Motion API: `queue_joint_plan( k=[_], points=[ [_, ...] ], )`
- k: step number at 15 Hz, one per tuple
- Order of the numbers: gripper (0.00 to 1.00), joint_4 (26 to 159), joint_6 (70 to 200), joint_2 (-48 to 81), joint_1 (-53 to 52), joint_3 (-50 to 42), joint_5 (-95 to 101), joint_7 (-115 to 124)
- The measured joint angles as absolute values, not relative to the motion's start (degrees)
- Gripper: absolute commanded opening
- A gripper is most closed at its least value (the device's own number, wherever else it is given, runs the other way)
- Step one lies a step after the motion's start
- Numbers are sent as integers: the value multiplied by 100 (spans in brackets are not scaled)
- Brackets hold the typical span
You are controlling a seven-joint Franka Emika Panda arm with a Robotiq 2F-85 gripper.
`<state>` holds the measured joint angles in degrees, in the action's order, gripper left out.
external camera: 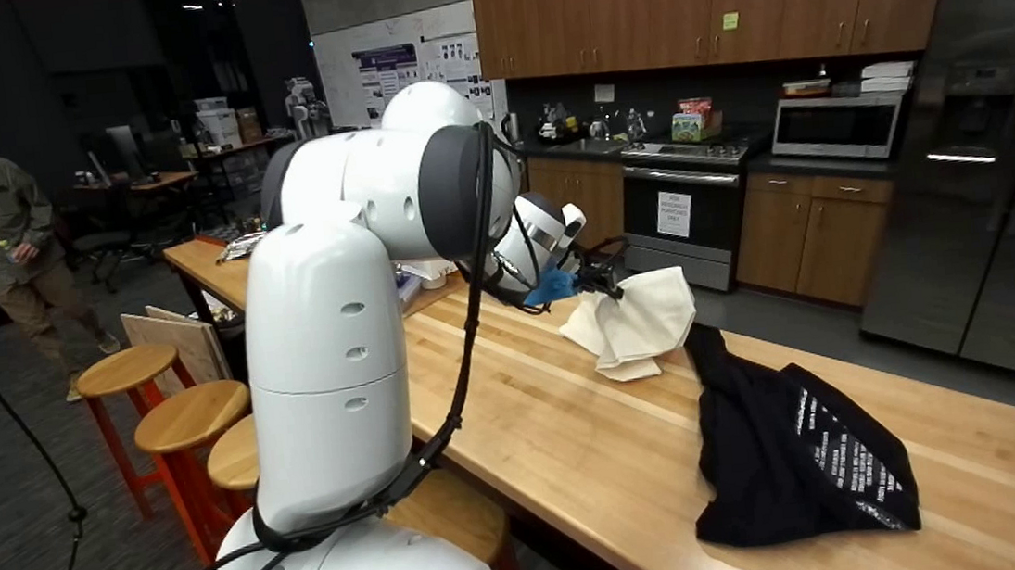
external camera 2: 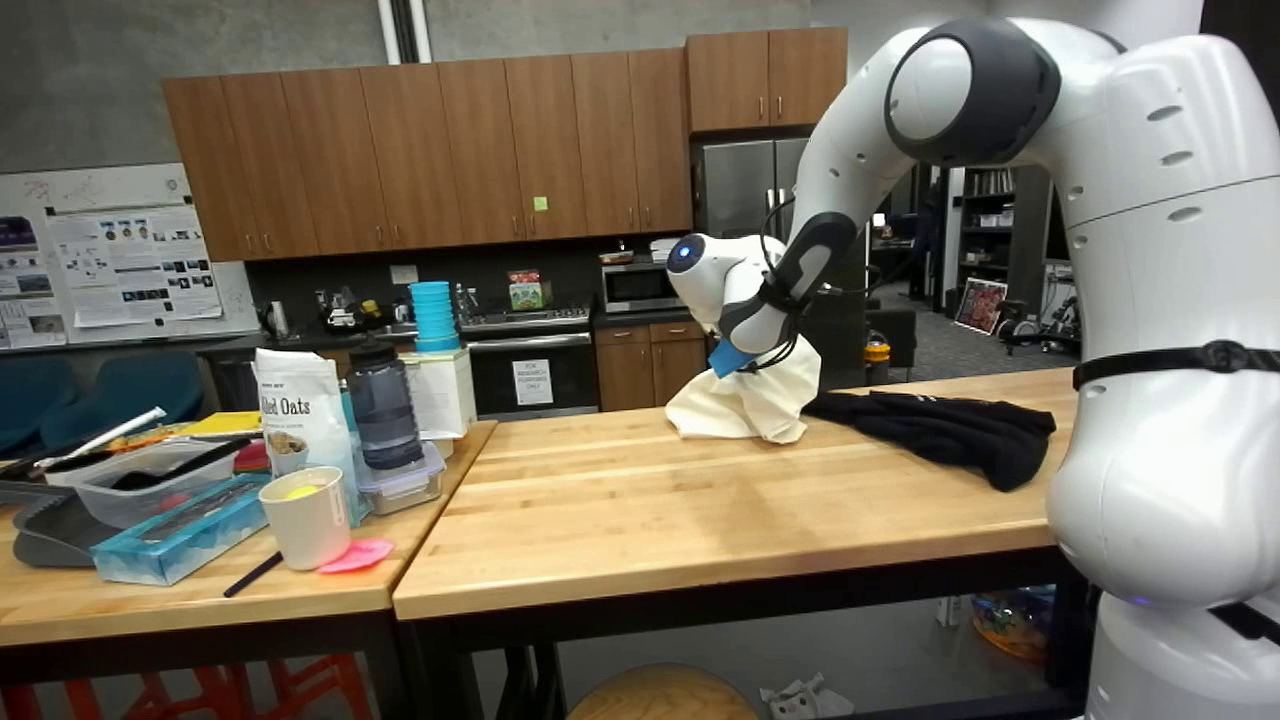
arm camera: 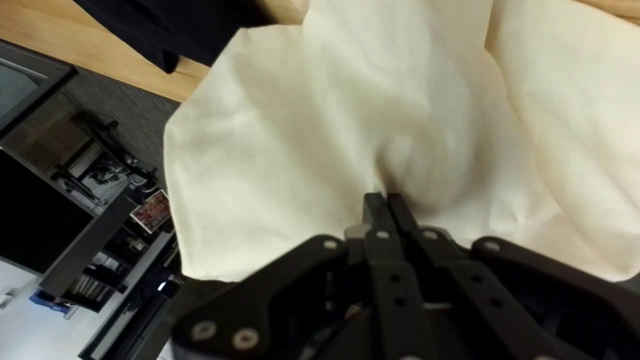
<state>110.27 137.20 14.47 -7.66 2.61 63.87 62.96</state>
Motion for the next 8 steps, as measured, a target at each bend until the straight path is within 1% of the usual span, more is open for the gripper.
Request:
queue_joint_plan(
  k=[4, 8],
  points=[
    [0, 11045, 14207, 1447, -770, 282, 6388, 6029],
    [0, 11045, 14306, 1459, -908, 376, 6431, 5715]
  ],
)
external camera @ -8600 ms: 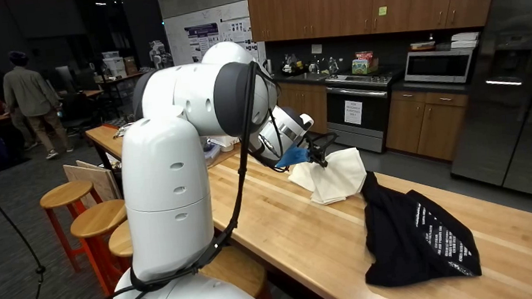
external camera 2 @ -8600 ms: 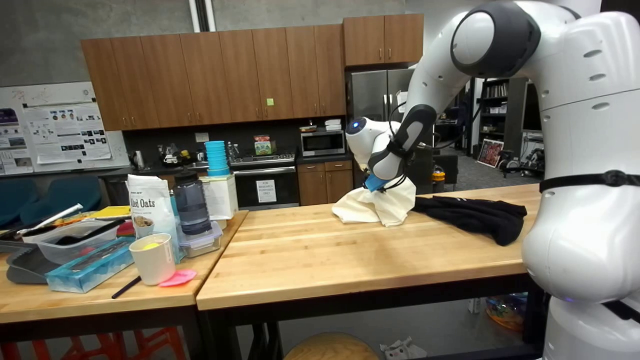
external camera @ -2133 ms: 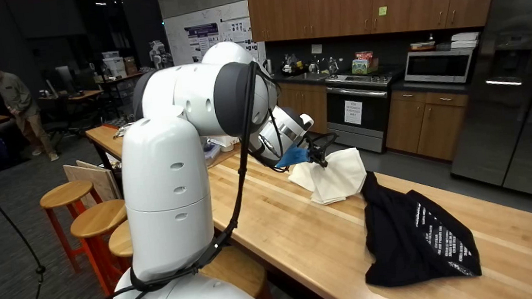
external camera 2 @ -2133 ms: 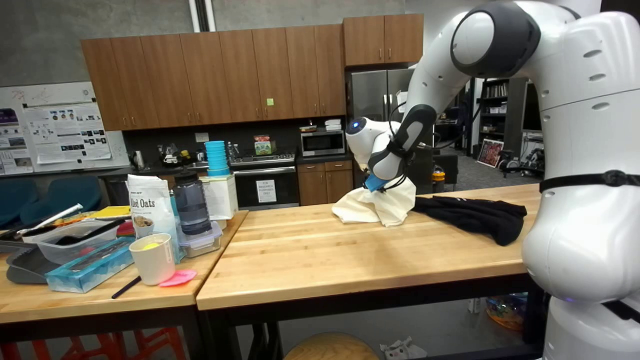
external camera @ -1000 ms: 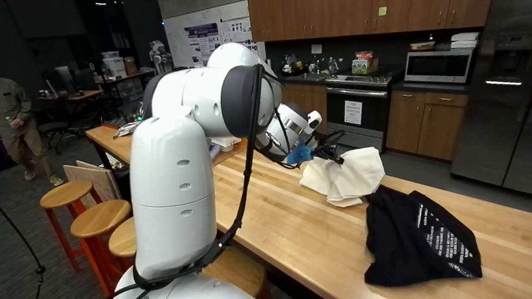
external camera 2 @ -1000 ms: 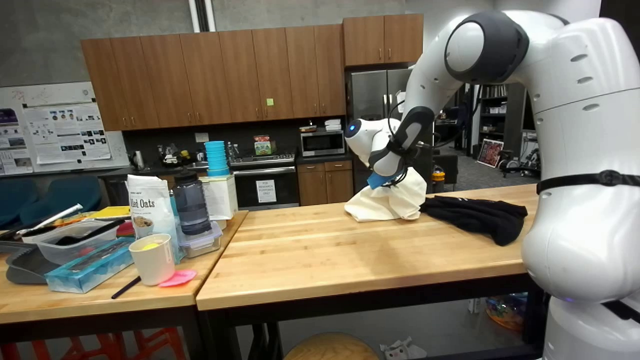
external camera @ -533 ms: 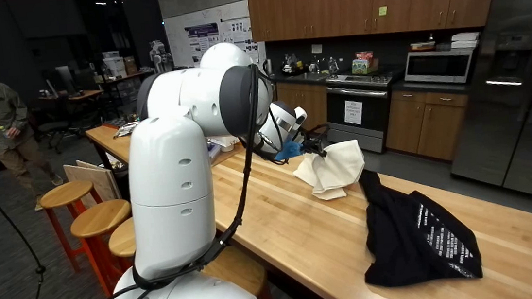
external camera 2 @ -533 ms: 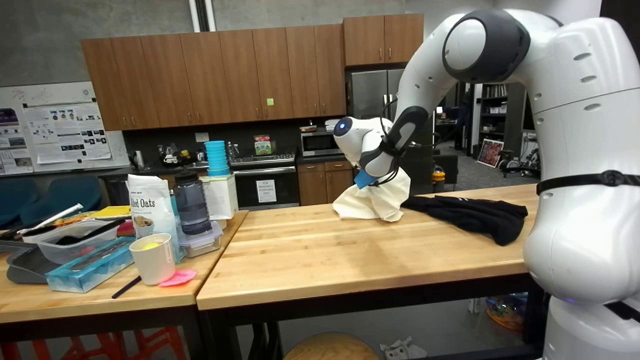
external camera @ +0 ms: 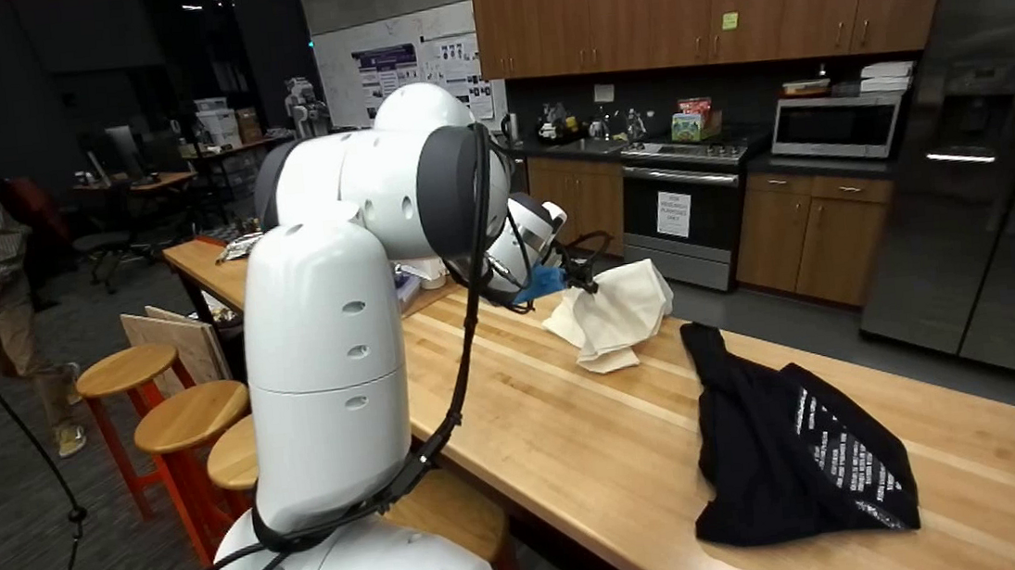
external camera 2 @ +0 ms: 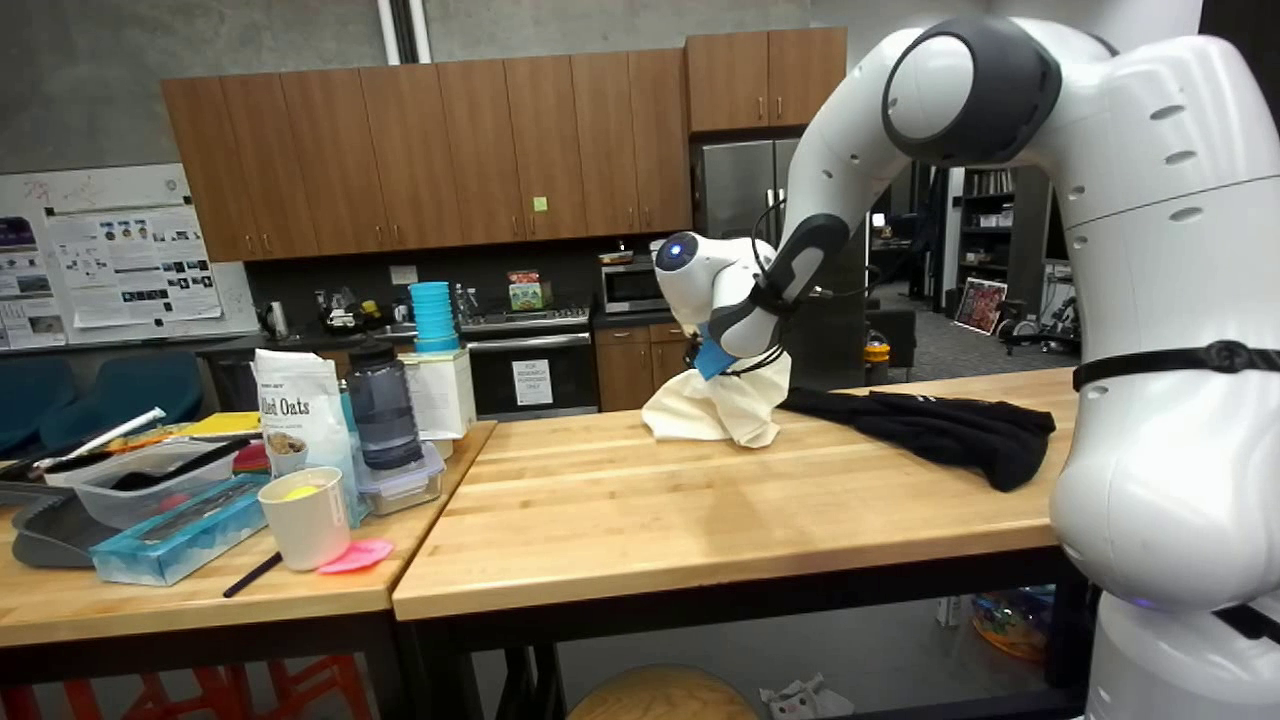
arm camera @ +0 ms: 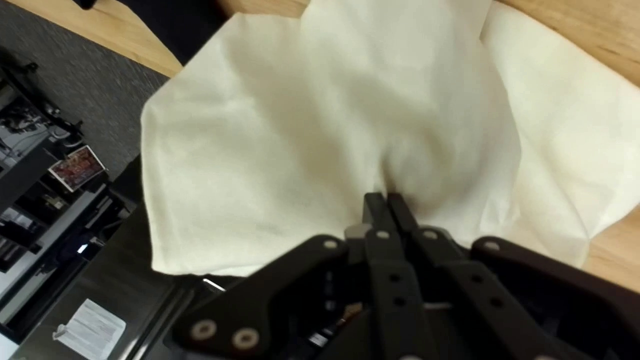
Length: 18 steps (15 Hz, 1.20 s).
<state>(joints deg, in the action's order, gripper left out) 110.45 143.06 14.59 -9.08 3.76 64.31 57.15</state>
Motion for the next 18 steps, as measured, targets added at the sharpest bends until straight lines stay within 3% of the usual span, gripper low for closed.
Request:
queue_joint_plan(
  k=[9, 18],
  points=[
    [0, 11077, 14095, 1834, -1514, 658, 7082, 5426],
    [0, 11505, 14098, 1860, -1279, 483, 7392, 6554]
  ],
)
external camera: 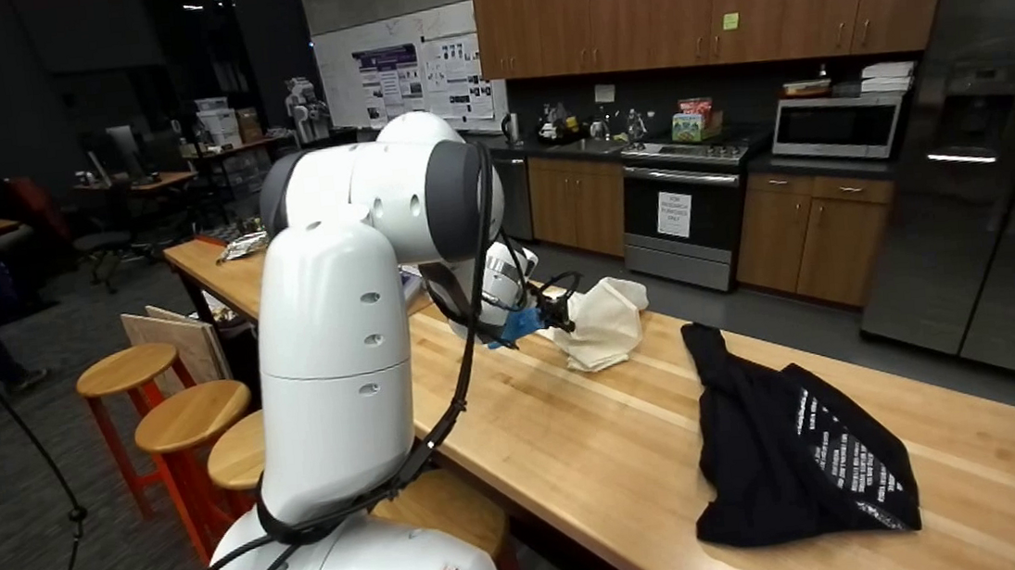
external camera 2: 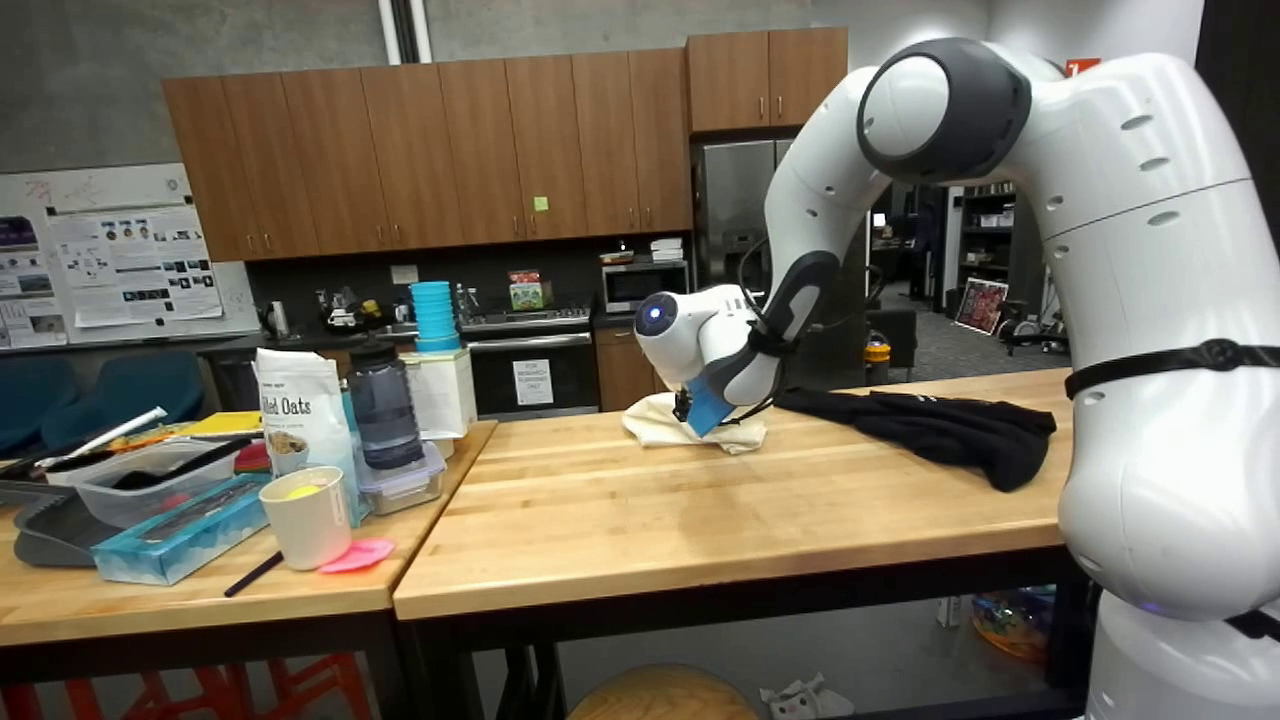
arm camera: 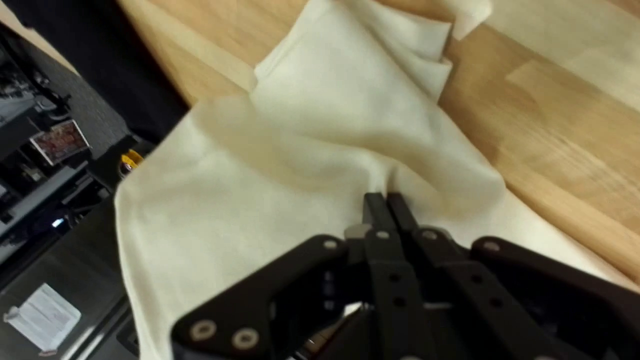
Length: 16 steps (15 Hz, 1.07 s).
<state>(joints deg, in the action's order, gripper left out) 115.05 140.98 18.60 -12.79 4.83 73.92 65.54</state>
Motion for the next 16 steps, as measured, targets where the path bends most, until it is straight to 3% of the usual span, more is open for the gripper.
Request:
queue_joint_plan(
  k=[11, 16],
  points=[
    [0, 13267, 14364, 1230, -527, 191, 9512, 10057],
    [0, 14158, 13775, 663, -480, 351, 10451, 11500]
  ],
)
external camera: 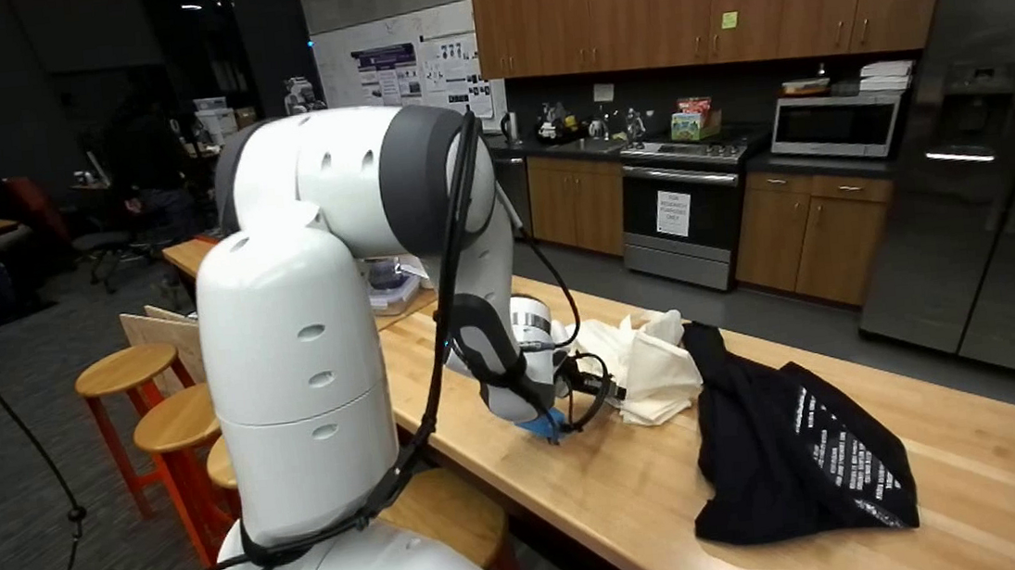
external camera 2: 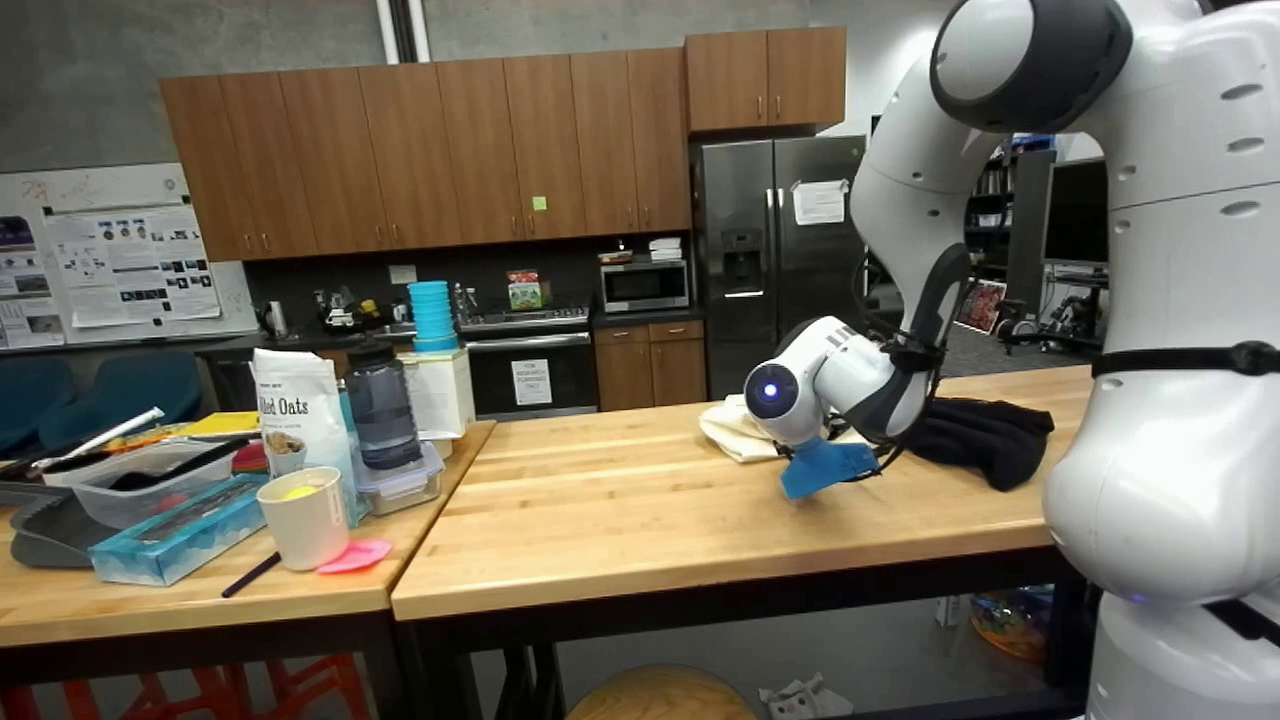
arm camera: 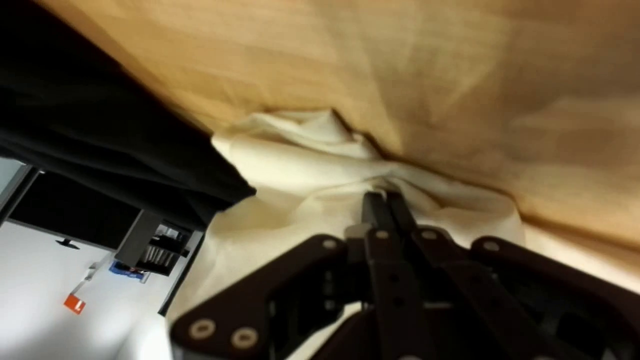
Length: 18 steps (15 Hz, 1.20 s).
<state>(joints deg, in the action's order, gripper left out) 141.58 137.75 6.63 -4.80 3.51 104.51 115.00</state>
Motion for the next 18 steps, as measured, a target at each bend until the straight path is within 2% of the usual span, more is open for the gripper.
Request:
queue_joint_plan(
  k=[8, 17, 18],
  points=[
    [0, 12172, 12597, 439, -1103, 1088, 8739, 9770],
    [0, 8935, 12094, 1897, -1362, 1215, 8003, 7650],
    [20, 8598, 12042, 2085, -1385, 1213, 7897, 7430]
  ],
)
